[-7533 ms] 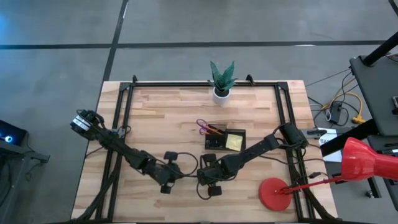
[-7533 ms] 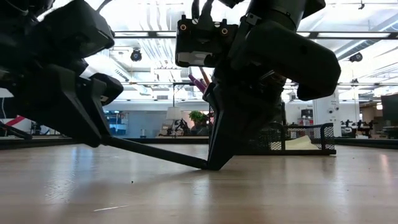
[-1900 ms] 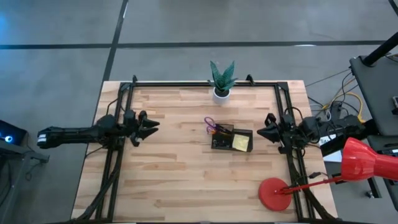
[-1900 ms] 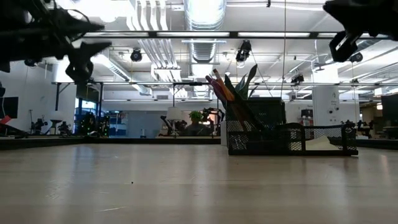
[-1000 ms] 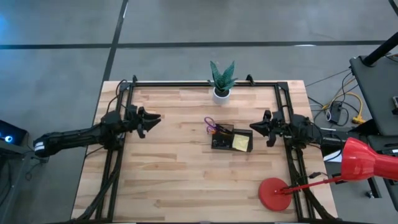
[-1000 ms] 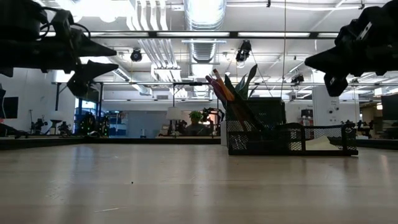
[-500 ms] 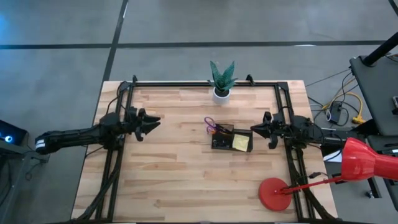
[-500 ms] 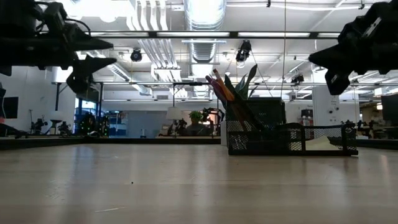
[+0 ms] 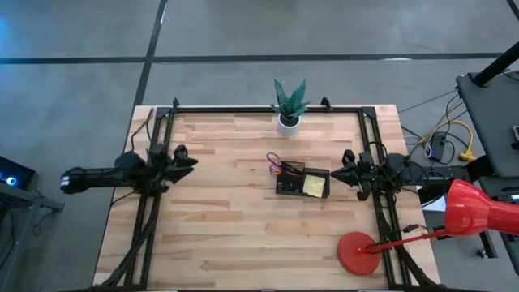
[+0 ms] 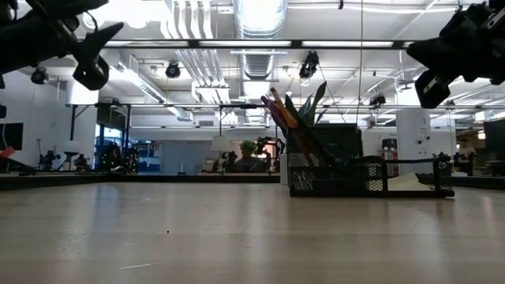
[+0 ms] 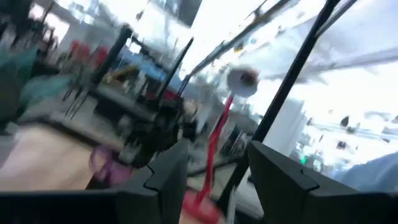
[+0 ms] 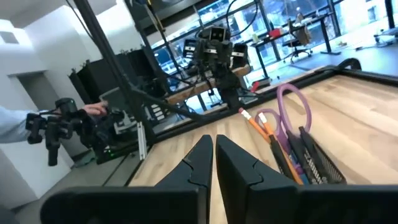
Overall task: Pick and place office supplies into organizer
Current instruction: Return to Home Position
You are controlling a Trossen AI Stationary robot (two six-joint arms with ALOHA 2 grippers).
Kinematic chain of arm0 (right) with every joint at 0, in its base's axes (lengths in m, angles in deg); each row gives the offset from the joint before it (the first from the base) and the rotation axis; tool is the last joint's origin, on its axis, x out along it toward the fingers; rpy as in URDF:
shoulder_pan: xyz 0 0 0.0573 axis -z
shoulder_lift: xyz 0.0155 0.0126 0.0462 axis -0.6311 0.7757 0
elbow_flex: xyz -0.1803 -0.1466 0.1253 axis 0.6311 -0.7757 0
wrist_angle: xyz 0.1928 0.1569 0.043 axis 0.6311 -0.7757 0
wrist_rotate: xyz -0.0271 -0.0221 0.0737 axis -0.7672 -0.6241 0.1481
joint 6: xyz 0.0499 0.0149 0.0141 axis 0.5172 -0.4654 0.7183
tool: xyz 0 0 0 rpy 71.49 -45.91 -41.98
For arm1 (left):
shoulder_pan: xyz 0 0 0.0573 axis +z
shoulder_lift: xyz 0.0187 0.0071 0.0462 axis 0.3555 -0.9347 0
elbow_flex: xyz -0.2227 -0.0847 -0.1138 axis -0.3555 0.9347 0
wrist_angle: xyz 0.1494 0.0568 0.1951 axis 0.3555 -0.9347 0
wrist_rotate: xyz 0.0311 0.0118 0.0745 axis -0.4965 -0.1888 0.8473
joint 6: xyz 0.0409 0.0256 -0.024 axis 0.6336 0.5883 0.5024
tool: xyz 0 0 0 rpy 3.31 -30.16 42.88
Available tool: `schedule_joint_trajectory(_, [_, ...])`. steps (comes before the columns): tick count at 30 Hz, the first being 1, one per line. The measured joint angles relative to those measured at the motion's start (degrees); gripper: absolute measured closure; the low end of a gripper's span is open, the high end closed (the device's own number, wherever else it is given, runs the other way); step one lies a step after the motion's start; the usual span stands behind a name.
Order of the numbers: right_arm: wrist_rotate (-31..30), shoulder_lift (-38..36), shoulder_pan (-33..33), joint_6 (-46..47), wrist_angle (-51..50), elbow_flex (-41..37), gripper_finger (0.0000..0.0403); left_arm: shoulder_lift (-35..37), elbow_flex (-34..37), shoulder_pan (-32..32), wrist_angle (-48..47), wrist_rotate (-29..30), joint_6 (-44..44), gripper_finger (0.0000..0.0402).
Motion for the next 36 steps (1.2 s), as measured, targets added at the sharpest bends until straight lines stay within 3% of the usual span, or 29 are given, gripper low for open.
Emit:
schedule_joint_trajectory(14, [-0.1,1.5,0.0,0.0,0.0,0.0,0.0390,0.5,0.1,0.0,4.1,0.1,0.0,0.0246])
schedule_joint_trajectory(24, [-0.1,2.0,0.0,0.0,0.1,0.0,0.0390,0.6,0.1,-3.7,-17.8,-0.1,0.0,0.0246])
schedule_joint_trajectory(36, [-0.1,2.0,0.0,0.0,0.1,0.0,0.0390,0.6,0.1,-5.8,-16.7,1.3,0.9,0.0246])
